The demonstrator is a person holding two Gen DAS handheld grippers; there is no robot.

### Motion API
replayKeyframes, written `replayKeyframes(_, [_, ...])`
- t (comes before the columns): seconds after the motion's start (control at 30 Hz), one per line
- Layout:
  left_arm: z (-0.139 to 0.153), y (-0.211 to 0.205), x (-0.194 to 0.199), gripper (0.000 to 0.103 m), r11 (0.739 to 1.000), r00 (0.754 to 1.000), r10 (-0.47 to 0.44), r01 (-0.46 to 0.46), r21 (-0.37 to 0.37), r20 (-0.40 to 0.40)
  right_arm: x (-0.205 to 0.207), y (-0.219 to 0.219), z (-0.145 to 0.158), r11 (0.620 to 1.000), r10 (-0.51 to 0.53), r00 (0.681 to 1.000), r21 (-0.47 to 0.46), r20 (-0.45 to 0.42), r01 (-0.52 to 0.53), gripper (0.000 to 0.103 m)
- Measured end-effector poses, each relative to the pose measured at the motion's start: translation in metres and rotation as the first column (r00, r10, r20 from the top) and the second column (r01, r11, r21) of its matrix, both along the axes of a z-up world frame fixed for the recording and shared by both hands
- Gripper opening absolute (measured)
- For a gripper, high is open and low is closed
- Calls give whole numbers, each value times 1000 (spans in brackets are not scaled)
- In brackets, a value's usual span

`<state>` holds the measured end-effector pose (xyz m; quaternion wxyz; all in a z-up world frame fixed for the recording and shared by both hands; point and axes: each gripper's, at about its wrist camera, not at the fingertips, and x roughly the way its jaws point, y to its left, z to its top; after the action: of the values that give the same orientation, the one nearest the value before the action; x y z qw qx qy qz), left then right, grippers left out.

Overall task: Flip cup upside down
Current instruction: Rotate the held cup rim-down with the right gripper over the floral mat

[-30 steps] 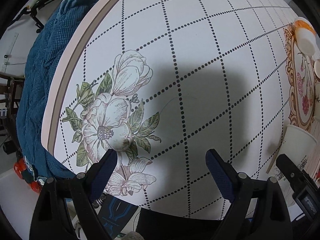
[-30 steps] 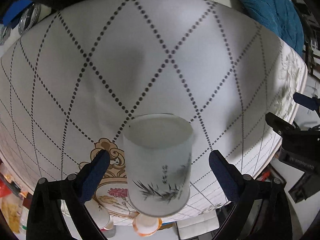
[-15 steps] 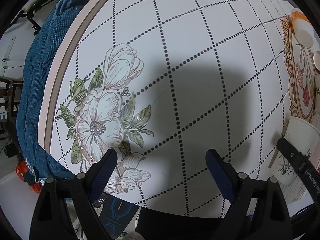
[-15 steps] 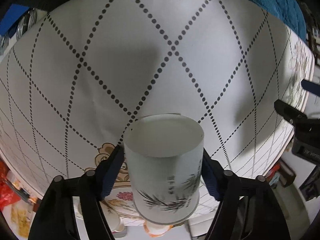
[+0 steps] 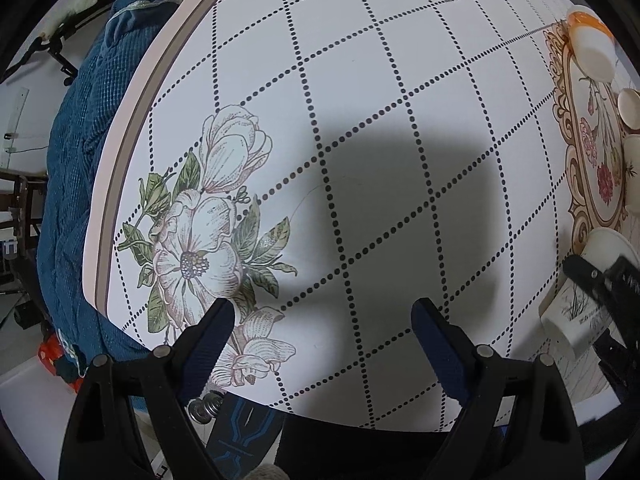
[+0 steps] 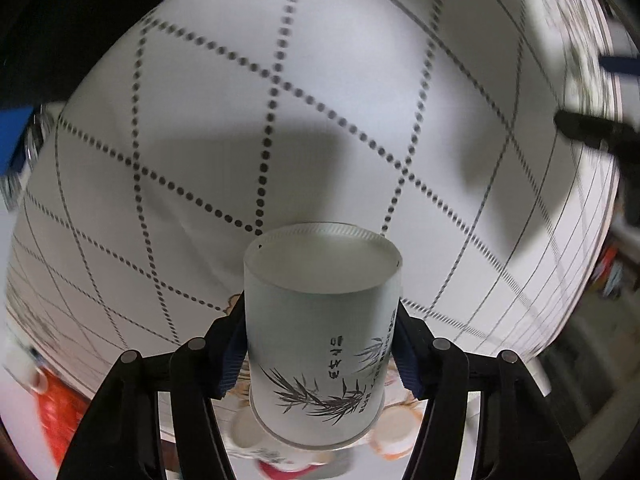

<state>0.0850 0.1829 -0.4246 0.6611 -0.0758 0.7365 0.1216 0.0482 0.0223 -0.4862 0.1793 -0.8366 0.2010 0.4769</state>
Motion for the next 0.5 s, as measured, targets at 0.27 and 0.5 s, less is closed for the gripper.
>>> replayKeyframes(0.27, [9,-13,6,90,1000,1000,-25,25,6,5,60,45,-11,876,-480,877,-62,-24,478,65])
replayKeyframes(0.5, [13,-25,12,90,999,999,-48,48,8,7,120,65,-22,610,-790,612,-113,-15,784,65])
